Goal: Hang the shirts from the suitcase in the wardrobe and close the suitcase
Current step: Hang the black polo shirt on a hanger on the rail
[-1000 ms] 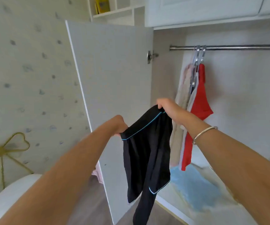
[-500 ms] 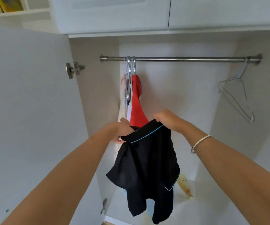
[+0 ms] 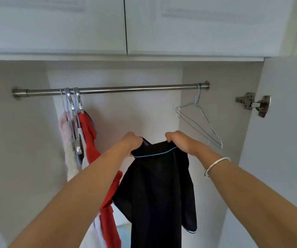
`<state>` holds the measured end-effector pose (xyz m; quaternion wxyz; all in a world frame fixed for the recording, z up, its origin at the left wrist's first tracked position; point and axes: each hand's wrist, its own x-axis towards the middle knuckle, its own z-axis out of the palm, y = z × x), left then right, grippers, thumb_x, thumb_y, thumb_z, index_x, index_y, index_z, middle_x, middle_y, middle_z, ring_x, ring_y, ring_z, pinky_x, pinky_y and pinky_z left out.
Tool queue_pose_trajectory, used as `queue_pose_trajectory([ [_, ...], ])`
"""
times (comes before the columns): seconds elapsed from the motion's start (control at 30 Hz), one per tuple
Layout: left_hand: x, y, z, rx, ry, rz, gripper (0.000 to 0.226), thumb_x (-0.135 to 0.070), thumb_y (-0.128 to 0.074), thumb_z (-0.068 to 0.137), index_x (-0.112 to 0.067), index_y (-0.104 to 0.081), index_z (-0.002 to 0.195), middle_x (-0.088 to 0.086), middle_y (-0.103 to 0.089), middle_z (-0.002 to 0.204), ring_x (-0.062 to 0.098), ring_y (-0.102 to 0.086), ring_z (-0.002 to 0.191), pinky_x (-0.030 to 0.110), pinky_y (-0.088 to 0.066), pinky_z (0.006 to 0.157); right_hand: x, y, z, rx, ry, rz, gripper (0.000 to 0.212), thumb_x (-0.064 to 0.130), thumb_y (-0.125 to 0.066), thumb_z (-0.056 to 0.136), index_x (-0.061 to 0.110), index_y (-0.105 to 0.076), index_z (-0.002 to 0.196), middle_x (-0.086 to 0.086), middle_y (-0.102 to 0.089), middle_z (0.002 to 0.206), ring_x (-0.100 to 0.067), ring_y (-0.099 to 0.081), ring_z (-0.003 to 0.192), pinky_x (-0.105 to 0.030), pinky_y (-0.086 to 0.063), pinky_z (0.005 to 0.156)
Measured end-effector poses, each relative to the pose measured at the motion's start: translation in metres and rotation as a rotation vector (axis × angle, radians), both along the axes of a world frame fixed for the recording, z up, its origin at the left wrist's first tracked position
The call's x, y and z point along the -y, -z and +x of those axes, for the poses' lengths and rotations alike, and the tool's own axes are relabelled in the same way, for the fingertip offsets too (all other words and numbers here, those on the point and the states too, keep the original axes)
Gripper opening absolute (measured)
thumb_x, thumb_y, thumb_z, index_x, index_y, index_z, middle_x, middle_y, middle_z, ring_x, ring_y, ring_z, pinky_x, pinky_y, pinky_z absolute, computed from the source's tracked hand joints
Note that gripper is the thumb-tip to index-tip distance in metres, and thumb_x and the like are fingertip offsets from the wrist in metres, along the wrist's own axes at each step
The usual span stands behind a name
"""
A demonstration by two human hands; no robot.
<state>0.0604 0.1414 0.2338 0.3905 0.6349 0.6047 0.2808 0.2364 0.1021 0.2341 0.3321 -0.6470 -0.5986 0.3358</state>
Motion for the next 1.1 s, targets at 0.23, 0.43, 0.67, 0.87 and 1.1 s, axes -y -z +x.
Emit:
queue_pose_trajectory([
  [0.23,-0.038,-0.001,0.035,0.25,0.053,-0.176,0.02,-0.005,-0.045,0.093,-0.003,-0.057,0.077,0.012,-0.056,0.075,0.022,-0.055,0.061,0.024,-0.049,0.046,-0.012,0.0,0.03,0.293,0.024,-0.172,0.025,0.03,-0.057,0.085,0.008,-0.062,0.074,-0.004,-0.058,0.073,-0.018,-0.053,0.067,-0.026,-0.039,0.064],
  [0.43,-0.05,-0.011,0.075,0.259,0.227,-0.202,0.038,-0.023,-0.054,0.09,0.002,-0.058,0.118,0.019,-0.063,0.11,0.031,-0.062,0.091,0.043,-0.053,0.089,-0.038,-0.001,0.084,0.246,0.573,0.336,0.018,0.019,-0.059,0.085,0.011,-0.064,0.1,-0.008,-0.065,0.103,-0.022,-0.058,0.084,-0.025,-0.041,0.07],
  [0.67,-0.059,-0.016,0.095,0.179,0.299,-0.192,0.036,-0.039,-0.032,0.102,-0.016,-0.045,0.127,0.015,-0.055,0.123,0.034,-0.057,0.113,0.045,-0.049,0.092,-0.049,0.019,0.135,0.458,0.701,0.117,0.045,0.019,-0.065,0.083,0.007,-0.047,0.122,-0.017,-0.045,0.126,-0.036,-0.049,0.117,-0.04,-0.045,0.093],
  [0.87,-0.074,-0.01,0.102,0.116,0.218,0.008,0.04,-0.033,-0.039,0.101,-0.005,-0.055,0.125,0.011,-0.058,0.11,0.026,-0.056,0.1,0.031,-0.045,0.087,-0.049,0.038,0.147,0.563,0.765,0.166,0.035,0.005,-0.056,0.085,0.005,-0.046,0.119,-0.017,-0.052,0.122,-0.036,-0.055,0.11,-0.039,-0.048,0.083],
  [1.1,-0.081,-0.001,0.105,0.029,0.23,-0.015,0.039,-0.028,-0.043,0.1,0.0,-0.057,0.122,0.016,-0.061,0.115,0.026,-0.057,0.096,0.032,-0.046,0.086,-0.053,0.032,0.147,0.567,0.715,0.193,0.029,0.022,-0.058,0.088,0.009,-0.051,0.112,-0.012,-0.058,0.112,-0.034,-0.061,0.099,-0.031,-0.041,0.071],
])
